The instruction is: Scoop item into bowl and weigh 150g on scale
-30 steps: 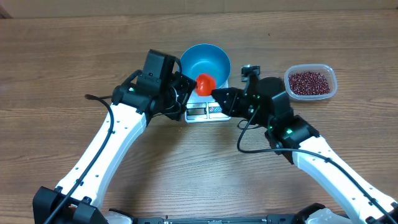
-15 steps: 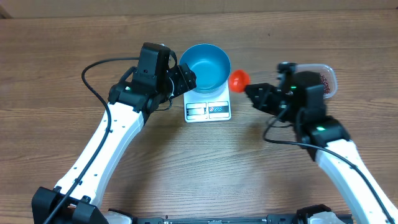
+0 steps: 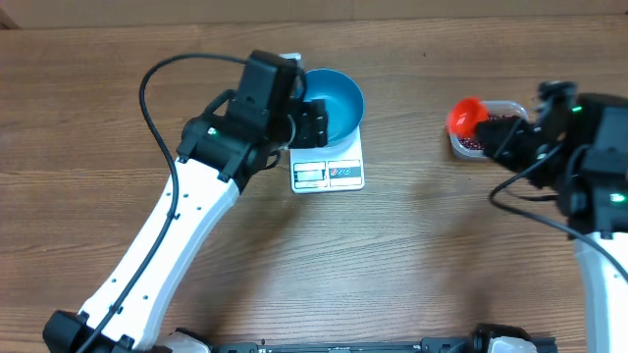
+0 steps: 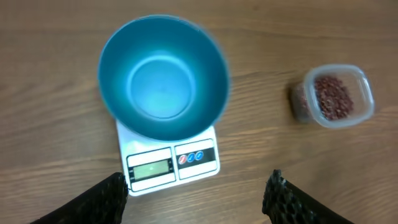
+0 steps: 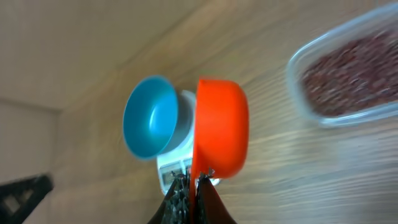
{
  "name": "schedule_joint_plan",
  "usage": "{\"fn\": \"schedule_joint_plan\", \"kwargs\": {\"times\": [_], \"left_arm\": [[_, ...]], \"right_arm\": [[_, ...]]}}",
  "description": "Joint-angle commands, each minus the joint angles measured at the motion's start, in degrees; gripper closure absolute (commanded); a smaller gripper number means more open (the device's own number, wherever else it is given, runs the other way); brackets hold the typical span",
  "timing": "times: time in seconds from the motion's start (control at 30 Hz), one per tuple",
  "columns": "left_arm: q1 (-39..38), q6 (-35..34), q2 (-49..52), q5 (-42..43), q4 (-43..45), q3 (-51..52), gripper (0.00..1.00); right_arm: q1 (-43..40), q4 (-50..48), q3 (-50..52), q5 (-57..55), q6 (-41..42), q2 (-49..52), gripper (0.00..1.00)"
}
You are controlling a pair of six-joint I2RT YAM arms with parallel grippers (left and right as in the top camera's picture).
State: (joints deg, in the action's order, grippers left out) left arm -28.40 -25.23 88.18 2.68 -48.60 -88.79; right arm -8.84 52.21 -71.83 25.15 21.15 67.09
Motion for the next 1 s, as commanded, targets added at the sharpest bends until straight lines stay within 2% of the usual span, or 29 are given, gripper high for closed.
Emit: {"fn": "schedule_joint_plan", "kwargs": {"times": [0.0, 0.13, 0.2, 0.3, 0.47, 0.67, 0.97], "left_arm": [[-3.89, 2.99, 1.49, -4.72, -1.75, -4.07, 0.25], [-7.63, 2.93, 3.82, -4.57, -2.73, -4.24, 0.27], [-9.14, 2.89, 5.84, -4.55, -3.45, -4.24, 0.35], [-10.82, 1.29, 9.29, -4.57, -4.37, -4.24, 0.51], [-12.94, -4.04, 16.02, -4.59, -4.72, -4.24, 0.95], [-13.64, -5.73, 22.95, -6.14, -4.92, -4.24, 0.96], [-13.64, -10.21, 27.76, -18.8, -4.68, -3.89, 0.96]], "right_arm": [[-3.43, 1.7, -3.72, -2.19, -5.05, 1.75, 0.96], [-5.9, 1.97, -3.65, -3.17, -6.47, 3.04, 0.96], [-6.01, 2.51, -3.65, -4.85, -6.69, 3.93, 0.96], [-6.01, 3.72, -3.54, -7.15, -8.39, 5.14, 0.96], [-6.03, 4.81, -3.52, -10.19, -9.05, 5.68, 0.96], [-6.03, 4.68, -3.52, -11.02, -9.01, 5.68, 0.96], [-6.01, 5.01, -3.52, -10.99, -8.76, 5.68, 0.96]]}}
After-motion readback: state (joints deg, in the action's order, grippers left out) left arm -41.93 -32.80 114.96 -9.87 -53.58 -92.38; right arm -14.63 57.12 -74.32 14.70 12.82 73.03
